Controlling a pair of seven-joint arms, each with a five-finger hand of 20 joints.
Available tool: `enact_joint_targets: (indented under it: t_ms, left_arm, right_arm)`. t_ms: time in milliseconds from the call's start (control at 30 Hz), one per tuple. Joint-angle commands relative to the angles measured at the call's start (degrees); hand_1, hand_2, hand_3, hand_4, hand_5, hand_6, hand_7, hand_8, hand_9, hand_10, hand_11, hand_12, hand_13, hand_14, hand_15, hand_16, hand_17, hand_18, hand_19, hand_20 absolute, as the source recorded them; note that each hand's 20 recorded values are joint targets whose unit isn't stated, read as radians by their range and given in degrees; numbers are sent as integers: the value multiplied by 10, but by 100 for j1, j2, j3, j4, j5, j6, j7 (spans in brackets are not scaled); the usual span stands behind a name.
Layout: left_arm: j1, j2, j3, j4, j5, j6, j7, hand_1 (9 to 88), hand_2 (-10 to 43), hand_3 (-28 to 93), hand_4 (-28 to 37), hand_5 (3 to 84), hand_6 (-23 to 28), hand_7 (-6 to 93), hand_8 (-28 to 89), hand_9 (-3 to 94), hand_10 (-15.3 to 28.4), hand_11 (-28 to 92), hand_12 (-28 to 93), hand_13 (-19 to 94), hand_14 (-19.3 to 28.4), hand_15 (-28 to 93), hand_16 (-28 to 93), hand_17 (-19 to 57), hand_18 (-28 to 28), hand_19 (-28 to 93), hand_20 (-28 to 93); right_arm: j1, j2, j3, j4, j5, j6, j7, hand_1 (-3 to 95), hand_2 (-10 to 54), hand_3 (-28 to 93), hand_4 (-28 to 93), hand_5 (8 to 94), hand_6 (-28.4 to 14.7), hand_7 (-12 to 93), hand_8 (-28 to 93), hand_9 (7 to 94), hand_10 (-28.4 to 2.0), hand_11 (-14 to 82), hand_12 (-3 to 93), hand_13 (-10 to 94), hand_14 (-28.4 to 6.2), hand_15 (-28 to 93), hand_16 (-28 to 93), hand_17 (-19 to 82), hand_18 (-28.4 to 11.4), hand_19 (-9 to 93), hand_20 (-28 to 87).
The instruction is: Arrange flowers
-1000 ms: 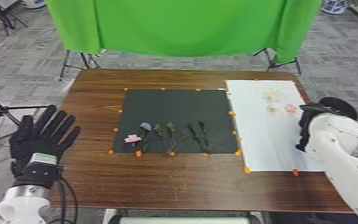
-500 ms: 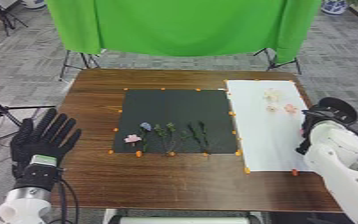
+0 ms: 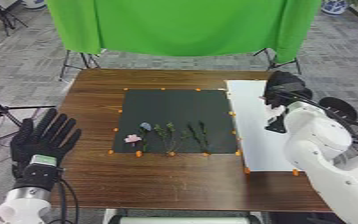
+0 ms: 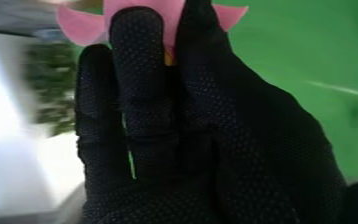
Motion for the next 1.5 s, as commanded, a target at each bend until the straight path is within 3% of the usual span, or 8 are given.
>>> enact_joint_targets:
  t_ms: [33, 167, 333, 533, 733, 1167, 1333, 1500]
  left_arm:
    - [34, -26, 46, 5, -2, -7, -19, 266, 123, 714, -283, 376, 99, 137, -90, 311, 164, 188, 112, 208, 161, 348, -66, -95, 151, 371, 75]
    - [-28, 25, 97, 14, 5, -39, -40, 266, 123, 714, -283, 377, 99, 136, -91, 311, 164, 189, 112, 208, 161, 348, -66, -95, 151, 372, 74]
    - [-103, 45, 128, 33, -1, 35, -83, 266, 123, 714, -283, 376, 99, 136, -90, 310, 163, 189, 112, 208, 161, 347, -66, -95, 151, 372, 74]
    - [-265, 97, 164, 85, 32, 21, -189, 266, 123, 714, -283, 376, 99, 136, -90, 310, 163, 188, 112, 208, 161, 348, -66, -94, 151, 371, 74]
    - [-289, 109, 169, 76, 40, 63, -224, 265, 123, 714, -283, 376, 99, 135, -90, 310, 164, 188, 113, 208, 161, 348, -65, -94, 151, 371, 75]
    - [-358, 59, 198, 115, 48, 108, -352, 266, 124, 713, -283, 376, 99, 137, -90, 311, 164, 189, 112, 209, 162, 349, -66, -95, 152, 374, 75]
    - [-345, 59, 144, 129, 57, 55, -386, 266, 124, 714, -283, 376, 99, 137, -91, 310, 163, 190, 112, 209, 162, 348, -66, -95, 152, 374, 75]
    - [-336, 46, 169, 127, 30, 52, -375, 272, 118, 715, -283, 378, 89, 144, -91, 311, 161, 191, 113, 209, 161, 349, -66, -95, 152, 374, 75]
  right_arm:
    - [1290, -1352, -1154, 313, -59, -233, -756, 648, -85, 686, -283, 685, -9, 355, 23, 806, -92, 137, 472, 733, -56, 371, 412, 340, -179, 708, 272]
    - [1570, -1863, -1664, 702, -118, -626, -984, 647, -85, 687, -283, 685, -7, 355, 22, 805, -91, 138, 473, 733, -54, 370, 412, 340, -179, 707, 276]
    - [1750, -2310, -2143, 1135, -288, -1006, -1131, 645, -88, 689, -283, 683, -7, 355, 19, 805, -90, 137, 471, 733, -53, 370, 411, 340, -179, 705, 281]
    - [1945, -2586, -2590, 1519, -519, -1337, -1156, 642, -91, 691, -283, 682, -6, 354, 16, 803, -90, 136, 470, 730, -52, 370, 410, 340, -180, 704, 284]
    - [1902, -2729, -2790, 1752, -831, -1438, -1227, 641, -93, 691, -283, 678, -7, 352, 13, 800, -92, 134, 466, 726, -53, 369, 409, 339, -180, 703, 286]
    - [1723, -2851, -2836, 1964, -1022, -1606, -1144, 634, -95, 691, -283, 665, -8, 345, -1, 794, -91, 129, 453, 719, -51, 370, 410, 331, -188, 716, 299]
    - [1653, -2886, -2790, 1946, -1060, -1757, -1152, 624, -95, 687, -283, 655, -9, 346, -6, 780, -91, 128, 448, 714, -50, 376, 409, 325, -198, 732, 312]
    - [1635, -2861, -2729, 1874, -928, -1961, -1092, 604, -95, 670, -283, 628, -10, 278, -48, 735, -95, 112, 387, 690, -52, 398, 396, 315, -210, 752, 329]
